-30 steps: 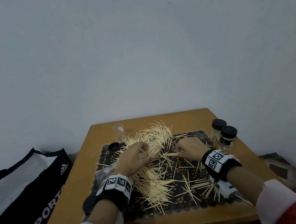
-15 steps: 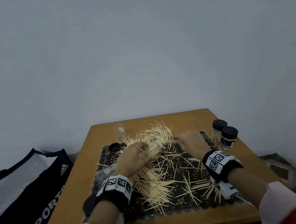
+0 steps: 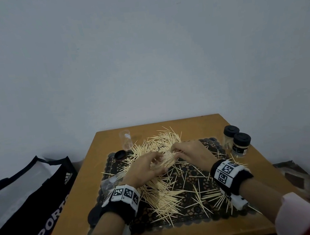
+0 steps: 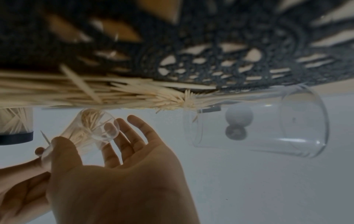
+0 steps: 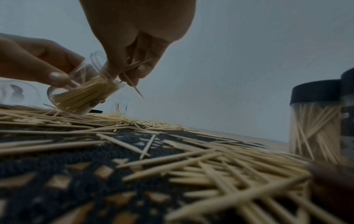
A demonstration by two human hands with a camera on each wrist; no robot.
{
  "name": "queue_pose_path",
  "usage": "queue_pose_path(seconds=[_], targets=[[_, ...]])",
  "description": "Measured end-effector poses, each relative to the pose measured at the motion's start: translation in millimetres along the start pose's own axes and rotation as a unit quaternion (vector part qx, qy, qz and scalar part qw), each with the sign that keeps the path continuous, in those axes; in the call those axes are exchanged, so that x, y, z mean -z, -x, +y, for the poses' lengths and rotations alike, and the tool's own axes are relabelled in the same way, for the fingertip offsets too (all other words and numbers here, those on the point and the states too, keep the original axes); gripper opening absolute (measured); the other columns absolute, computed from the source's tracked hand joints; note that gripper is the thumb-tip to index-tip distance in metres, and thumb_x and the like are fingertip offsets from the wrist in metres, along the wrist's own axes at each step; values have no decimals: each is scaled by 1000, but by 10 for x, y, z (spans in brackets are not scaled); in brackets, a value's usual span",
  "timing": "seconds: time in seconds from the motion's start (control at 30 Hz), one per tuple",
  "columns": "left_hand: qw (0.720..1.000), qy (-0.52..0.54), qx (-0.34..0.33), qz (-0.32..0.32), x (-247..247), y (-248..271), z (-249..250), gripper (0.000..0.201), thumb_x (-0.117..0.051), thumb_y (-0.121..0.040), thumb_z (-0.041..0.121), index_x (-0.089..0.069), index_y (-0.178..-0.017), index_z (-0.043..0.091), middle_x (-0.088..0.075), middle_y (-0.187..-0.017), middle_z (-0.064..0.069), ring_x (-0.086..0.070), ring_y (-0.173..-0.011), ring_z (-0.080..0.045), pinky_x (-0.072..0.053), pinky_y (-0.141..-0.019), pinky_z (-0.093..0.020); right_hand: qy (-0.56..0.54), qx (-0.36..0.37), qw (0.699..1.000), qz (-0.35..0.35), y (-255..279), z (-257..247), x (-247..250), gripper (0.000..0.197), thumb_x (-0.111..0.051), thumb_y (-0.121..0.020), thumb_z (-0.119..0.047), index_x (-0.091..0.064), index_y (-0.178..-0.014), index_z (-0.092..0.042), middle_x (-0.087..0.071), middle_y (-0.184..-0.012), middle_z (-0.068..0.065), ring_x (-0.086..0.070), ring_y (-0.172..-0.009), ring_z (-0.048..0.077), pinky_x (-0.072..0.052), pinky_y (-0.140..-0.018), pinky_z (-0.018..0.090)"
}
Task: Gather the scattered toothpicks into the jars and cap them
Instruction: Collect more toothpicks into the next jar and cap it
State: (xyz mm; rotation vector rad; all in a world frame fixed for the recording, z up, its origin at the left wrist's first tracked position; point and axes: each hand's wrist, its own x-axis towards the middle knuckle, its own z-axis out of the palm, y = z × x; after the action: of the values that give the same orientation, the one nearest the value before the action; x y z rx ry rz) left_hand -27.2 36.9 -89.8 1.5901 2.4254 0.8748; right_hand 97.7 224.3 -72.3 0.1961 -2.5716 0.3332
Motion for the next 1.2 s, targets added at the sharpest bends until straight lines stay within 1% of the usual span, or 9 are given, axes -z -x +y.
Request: queue_pose_path(seconds=[0.17, 0.3, 0.4, 0.47, 0.63, 0.77, 0.83, 1.07, 1.2], targets=[[999, 36, 1, -18, -27, -14, -38, 48, -73, -84, 43, -59, -124, 21, -64, -113, 4, -60, -94, -9, -41, -71, -14, 0, 34, 999, 11, -2, -37, -36, 23, -56, -87, -31, -72, -83, -15, -69, -73, -6, -61, -62, 4, -50, -60, 13], [999, 47, 2, -20, -27, -15, -47, 48, -73, -84, 42, -59, -125, 20, -65, -115, 1, -61, -91, -9, -43, -71, -15, 13, 32, 999, 18, -11, -22, -22, 22, -61, -83, -30, -75, -83, -14, -68, -76, -4, -60, -64, 7, -47, -58, 13], [999, 47, 9, 3, -27, -7, -43, 50, -71, -85, 42, -57, -127, 19, -63, -114, 4, -57, -80, 1, -41, -65, -11, 6, 12, 1000, 28, -15, -9, 1, 34, -48, -90, -32, -74, -94, -11, -68, -86, -1, -56, -69, 4, -35, -63, 3], [999, 36, 13, 26, -25, -1, -51, 50, -69, -86, 45, -56, -127, 20, -63, -114, 6, -55, -78, 4, -38, -63, -8, -3, -20, 999, 34, -11, -17, 17, 32, -46, -95, -26, -71, -107, -11, -67, -97, -1, -45, -68, -7, -31, -58, 2], [998, 28, 10, 61, -22, 6, -62, 56, -66, -85, 52, -56, -128, 18, -62, -114, 7, -59, -96, -8, -49, -79, -23, -5, -74, 997, -14, 29, 4, 0, 31, -51, -99, -19, -59, -129, -14, -62, -122, -3, -42, -65, -21, -31, -62, 3], [998, 38, 2, 49, -24, 5, -69, 54, -69, -85, 48, -55, -129, 20, -62, -116, 7, -60, -98, -8, -47, -77, -19, -25, -55, 998, -4, 8, 29, -7, 21, -56, -95, -11, -67, -113, -7, -68, -105, 3, -52, -81, -4, -49, -80, 17], [999, 39, -4, 31, -24, 1, -61, 53, -70, -85, 46, -55, -130, 22, -62, -116, 7, -59, -98, -10, -47, -78, -20, -28, -32, 999, 2, 10, 41, -13, 14, -60, -92, -7, -70, -102, -5, -69, -94, 3, -58, -81, 6, -52, -78, 22], [999, 27, -34, 4, -24, -20, -61, 54, -70, -84, 47, -57, -130, 22, -63, -117, 2, -59, -99, -12, -51, -86, -31, -31, -8, 999, 39, 1, -32, -17, 10, -62, -86, -17, -67, -88, -9, -66, -86, -1, -59, -70, 8, -49, -64, 15], [999, 22, -46, -2, -24, -19, -72, 66, -62, -78, 61, -57, -131, 23, -63, -116, 3, -59, -99, -12, -52, -83, -30, -35, -9, 997, 62, 8, -40, 5, 12, -63, -83, -20, -63, -82, -8, -63, -81, 0, -53, -65, 6, -42, -60, 8]])
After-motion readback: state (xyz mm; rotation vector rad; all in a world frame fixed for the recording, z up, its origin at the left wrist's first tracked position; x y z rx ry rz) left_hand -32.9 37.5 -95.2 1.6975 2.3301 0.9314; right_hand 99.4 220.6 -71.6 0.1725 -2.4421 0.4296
